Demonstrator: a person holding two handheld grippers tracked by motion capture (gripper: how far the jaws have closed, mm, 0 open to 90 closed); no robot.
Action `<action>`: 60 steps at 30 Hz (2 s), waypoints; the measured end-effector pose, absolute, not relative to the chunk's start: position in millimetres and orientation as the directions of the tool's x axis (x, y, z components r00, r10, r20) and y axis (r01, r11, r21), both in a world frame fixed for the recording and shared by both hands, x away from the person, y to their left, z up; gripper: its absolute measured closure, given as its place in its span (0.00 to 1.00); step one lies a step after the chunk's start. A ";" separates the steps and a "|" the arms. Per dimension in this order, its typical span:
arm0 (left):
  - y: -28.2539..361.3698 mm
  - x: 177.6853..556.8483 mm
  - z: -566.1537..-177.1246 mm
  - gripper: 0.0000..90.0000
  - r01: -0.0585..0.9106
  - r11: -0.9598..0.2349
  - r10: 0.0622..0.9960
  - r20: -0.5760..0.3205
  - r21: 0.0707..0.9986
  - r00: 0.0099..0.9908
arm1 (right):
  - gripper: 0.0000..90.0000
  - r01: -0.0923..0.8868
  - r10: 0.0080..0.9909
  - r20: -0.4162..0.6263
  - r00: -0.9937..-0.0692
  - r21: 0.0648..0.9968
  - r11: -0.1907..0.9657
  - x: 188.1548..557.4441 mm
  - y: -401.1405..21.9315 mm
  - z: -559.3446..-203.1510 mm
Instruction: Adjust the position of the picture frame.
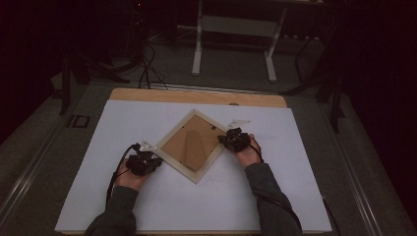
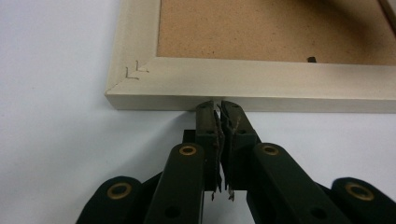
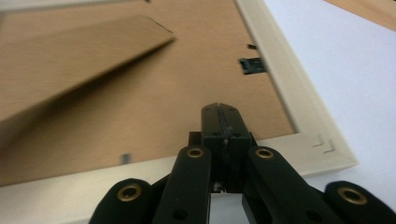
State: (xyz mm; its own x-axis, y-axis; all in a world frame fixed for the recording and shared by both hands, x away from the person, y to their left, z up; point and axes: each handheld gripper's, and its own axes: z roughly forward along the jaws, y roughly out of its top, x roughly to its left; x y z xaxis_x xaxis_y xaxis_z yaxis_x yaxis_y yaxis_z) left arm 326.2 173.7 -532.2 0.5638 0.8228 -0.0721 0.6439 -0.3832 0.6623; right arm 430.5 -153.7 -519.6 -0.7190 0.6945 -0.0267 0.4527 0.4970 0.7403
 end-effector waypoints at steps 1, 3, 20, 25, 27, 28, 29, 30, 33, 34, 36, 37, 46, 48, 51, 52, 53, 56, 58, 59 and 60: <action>173.1 325.9 -532.1 0.96 0.644 -0.383 0.823 -0.071 0.662 0.563 | 1.00 0.461 0.700 -0.029 -0.714 0.733 0.500 432.7 -153.2 -520.3; 171.9 325.4 -532.1 0.96 0.643 -0.386 0.821 -0.073 0.662 0.567 | 1.00 0.473 0.710 -0.023 -0.704 0.730 0.493 437.0 -154.5 -520.6; 150.4 320.8 -532.4 0.96 0.611 -0.429 0.782 -0.064 0.666 0.619 | 1.00 0.487 0.703 -0.050 -0.709 0.686 0.540 435.1 -157.4 -516.0; 139.5 316.4 -532.5 0.95 0.589 -0.455 0.750 -0.069 0.668 0.657 | 1.00 0.495 0.700 -0.052 -0.712 0.669 0.554 433.0 -160.9 -514.0; 133.6 313.5 -532.4 0.95 0.576 -0.472 0.738 -0.059 0.667 0.673 | 1.00 0.498 0.699 -0.054 -0.713 0.663 0.560 432.1 -161.9 -513.4; 130.5 311.9 -532.4 0.95 0.569 -0.480 0.732 -0.054 0.668 0.679 | 1.00 0.498 0.698 -0.054 -0.714 0.661 0.561 431.7 -162.8 -513.2; 127.8 310.4 -532.4 0.95 0.562 -0.487 0.727 -0.048 0.668 0.685 | 1.00 0.501 0.700 -0.053 -0.712 0.660 0.560 431.2 -163.6 -513.1; 125.2 309.4 -532.5 0.95 0.557 -0.491 0.724 -0.042 0.670 0.689 | 1.00 0.501 0.700 -0.055 -0.712 0.659 0.561 431.1 -164.9 -513.3; 120.2 307.9 -532.6 0.95 0.545 -0.504 0.710 -0.038 0.670 0.704 | 1.00 0.511 0.705 -0.042 -0.708 0.659 0.553 429.8 -169.6 -513.2; 118.5 307.5 -532.7 0.95 0.542 -0.505 0.706 -0.041 0.672 0.707 | 1.00 0.512 0.705 -0.041 -0.708 0.659 0.552 429.1 -171.2 -513.2; 115.9 306.8 -532.7 0.95 0.536 -0.512 0.700 -0.036 0.671 0.713 | 1.00 0.518 0.709 -0.038 -0.704 0.656 0.549 427.2 -173.9 -512.9; 114.6 306.5 -532.7 0.95 0.536 -0.510 0.698 -0.040 0.672 0.715 | 1.00 0.518 0.708 -0.036 -0.705 0.656 0.549 426.5 -175.5 -512.8; 97.2 294.2 -532.8 0.95 0.496 -0.547 0.644 -0.039 0.674 0.764 | 1.00 0.551 0.724 -0.008 -0.690 0.644 0.531 417.2 -190.0 -511.3; 93.5 290.4 -533.0 0.96 0.485 -0.555 0.633 -0.035 0.676 0.773 | 1.00 0.552 0.724 -0.005 -0.690 0.644 0.530 415.8 -192.6 -511.3; 88.3 284.8 -532.7 0.96 0.469 -0.572 0.610 -0.034 0.674 0.792 | 1.00 0.547 0.725 -0.015 -0.689 0.644 0.534 413.8 -195.4 -511.3; 86.6 283.1 -532.9 0.96 0.466 -0.572 0.603 -0.039 0.675 0.797 | 1.00 0.549 0.726 -0.015 -0.687 0.643 0.533 413.1 -195.9 -511.2; 85.2 281.6 -532.8 0.96 0.462 -0.576 0.596 -0.040 0.674 0.802 | 1.00 0.551 0.728 -0.015 -0.686 0.643 0.532 412.4 -196.5 -511.2; 81.6 278.3 -532.3 0.96 0.453 -0.588 0.580 -0.041 0.670 0.814 | 1.00 0.549 0.728 -0.017 -0.686 0.644 0.533 411.1 -197.8 -511.2; 80.3 277.1 -532.5 0.96 0.451 -0.588 0.578 -0.041 0.672 0.815 | 1.00 0.548 0.729 -0.022 -0.684 0.644 0.534 410.3 -198.3 -511.3; 80.1 277.0 -532.5 0.96 0.453 -0.586 0.577 -0.046 0.671 0.815 | 1.00 0.548 0.730 -0.023 -0.683 0.644 0.533 409.9 -198.5 -511.3; 80.0 277.1 -532.6 0.96 0.455 -0.584 0.575 -0.053 0.672 0.816 | 1.00 0.549 0.731 -0.022 -0.682 0.645 0.532 409.4 -198.8 -511.4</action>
State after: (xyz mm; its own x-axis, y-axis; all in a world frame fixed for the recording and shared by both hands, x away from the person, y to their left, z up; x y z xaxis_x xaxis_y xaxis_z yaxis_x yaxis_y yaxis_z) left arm 277.1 80.0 -532.6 0.8161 0.5754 -0.0529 0.4551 -0.5837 0.6725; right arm 409.4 -198.8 -511.4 -0.6824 0.7307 -0.0215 0.5489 0.5316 0.6450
